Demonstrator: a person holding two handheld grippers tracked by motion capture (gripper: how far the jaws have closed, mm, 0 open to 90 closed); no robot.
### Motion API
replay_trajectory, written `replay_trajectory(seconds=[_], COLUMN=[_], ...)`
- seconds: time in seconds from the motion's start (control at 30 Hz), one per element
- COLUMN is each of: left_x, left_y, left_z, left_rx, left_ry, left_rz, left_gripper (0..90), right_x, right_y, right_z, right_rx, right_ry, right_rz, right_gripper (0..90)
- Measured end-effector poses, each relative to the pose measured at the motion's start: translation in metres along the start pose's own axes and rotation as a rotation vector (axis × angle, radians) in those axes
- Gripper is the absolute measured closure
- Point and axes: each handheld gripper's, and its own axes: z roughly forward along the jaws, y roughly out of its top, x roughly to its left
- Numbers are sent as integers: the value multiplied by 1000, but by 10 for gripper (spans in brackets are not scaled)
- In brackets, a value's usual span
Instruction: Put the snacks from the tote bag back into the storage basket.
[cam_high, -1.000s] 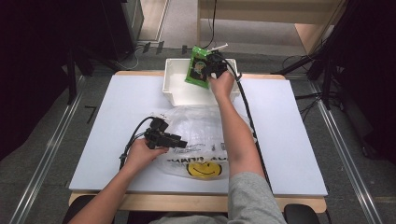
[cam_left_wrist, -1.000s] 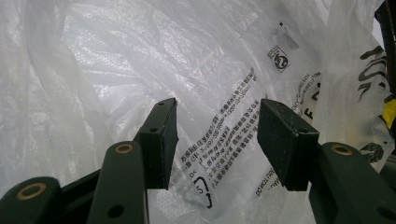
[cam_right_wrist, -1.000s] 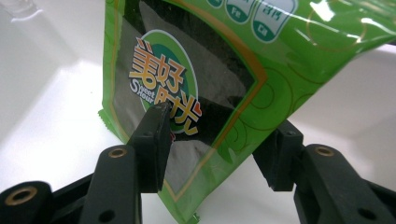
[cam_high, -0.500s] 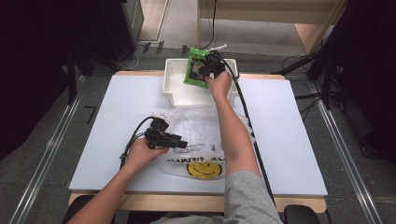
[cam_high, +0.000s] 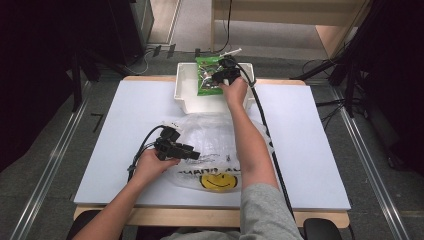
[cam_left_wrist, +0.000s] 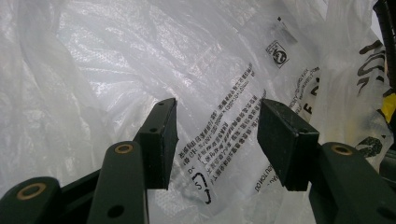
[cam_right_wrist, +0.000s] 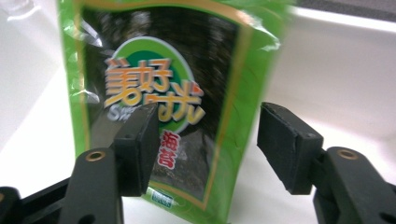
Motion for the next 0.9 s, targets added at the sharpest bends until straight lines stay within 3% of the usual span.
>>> replay_trajectory(seconds=[0.4,0.9], left_x=[1,0], left_y=[-1,0], left_z=[-2,-2], left_rx=[-4,-2], left_ry=[1,7], left_rz=[2,10], left_gripper=[490,489], right_x=[5,11], right_y=[0,1], right_z=[-2,-19], right_rx=[-11,-37], right_ry=[14,41], right_rz=[7,0], right_gripper=[435,441])
